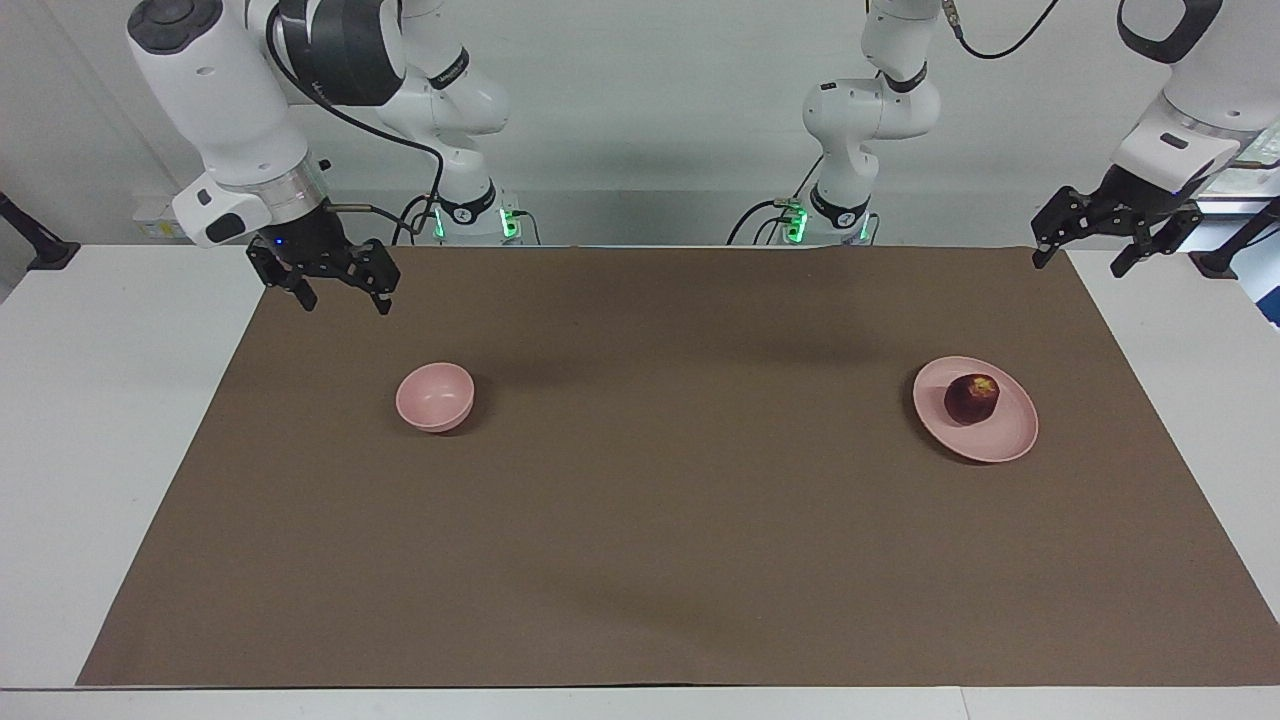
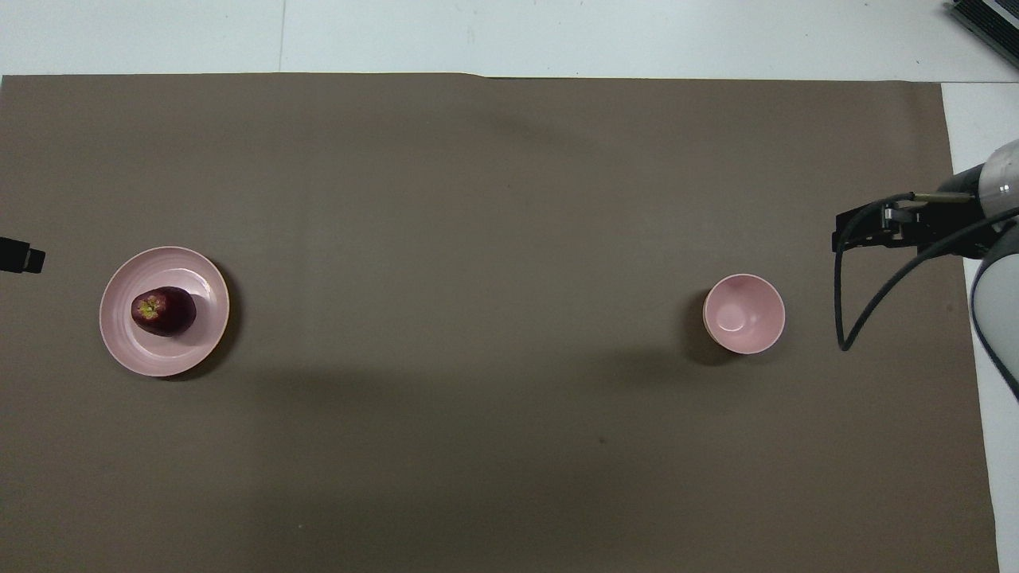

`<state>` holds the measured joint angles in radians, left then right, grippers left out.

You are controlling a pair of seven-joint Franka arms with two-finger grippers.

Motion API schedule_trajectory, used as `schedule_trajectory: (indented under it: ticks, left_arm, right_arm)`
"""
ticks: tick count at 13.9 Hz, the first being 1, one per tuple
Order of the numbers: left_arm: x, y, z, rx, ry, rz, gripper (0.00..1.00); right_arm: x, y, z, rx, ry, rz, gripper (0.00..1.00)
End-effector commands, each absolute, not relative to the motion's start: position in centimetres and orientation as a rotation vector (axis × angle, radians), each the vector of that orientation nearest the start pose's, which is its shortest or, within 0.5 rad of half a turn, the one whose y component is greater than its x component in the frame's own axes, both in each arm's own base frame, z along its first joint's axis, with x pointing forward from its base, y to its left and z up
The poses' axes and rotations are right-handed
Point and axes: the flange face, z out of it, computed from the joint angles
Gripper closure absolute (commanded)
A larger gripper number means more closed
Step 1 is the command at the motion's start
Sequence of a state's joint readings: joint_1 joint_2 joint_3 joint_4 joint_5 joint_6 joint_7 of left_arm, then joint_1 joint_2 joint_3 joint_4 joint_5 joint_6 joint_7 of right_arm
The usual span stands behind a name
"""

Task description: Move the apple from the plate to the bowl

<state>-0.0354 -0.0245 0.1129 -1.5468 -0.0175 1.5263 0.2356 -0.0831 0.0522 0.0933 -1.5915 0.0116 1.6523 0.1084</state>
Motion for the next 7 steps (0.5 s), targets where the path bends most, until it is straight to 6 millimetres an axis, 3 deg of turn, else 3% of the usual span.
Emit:
schedule_trajectory:
  ticks: [1,7]
  left_arm:
    - [52.4,3.93,65.91,-3.149,0.086,-0.005,0.0]
    - [52.57,3.6,66.4,-3.148,0.095,-0.046,0.0]
  right_arm:
    - [57.33,0.6,59.6,-3.13,0.181,-0.012,0.0]
    - [57.33,0.62,59.6,-3.129,0.173,-0.012,0.0]
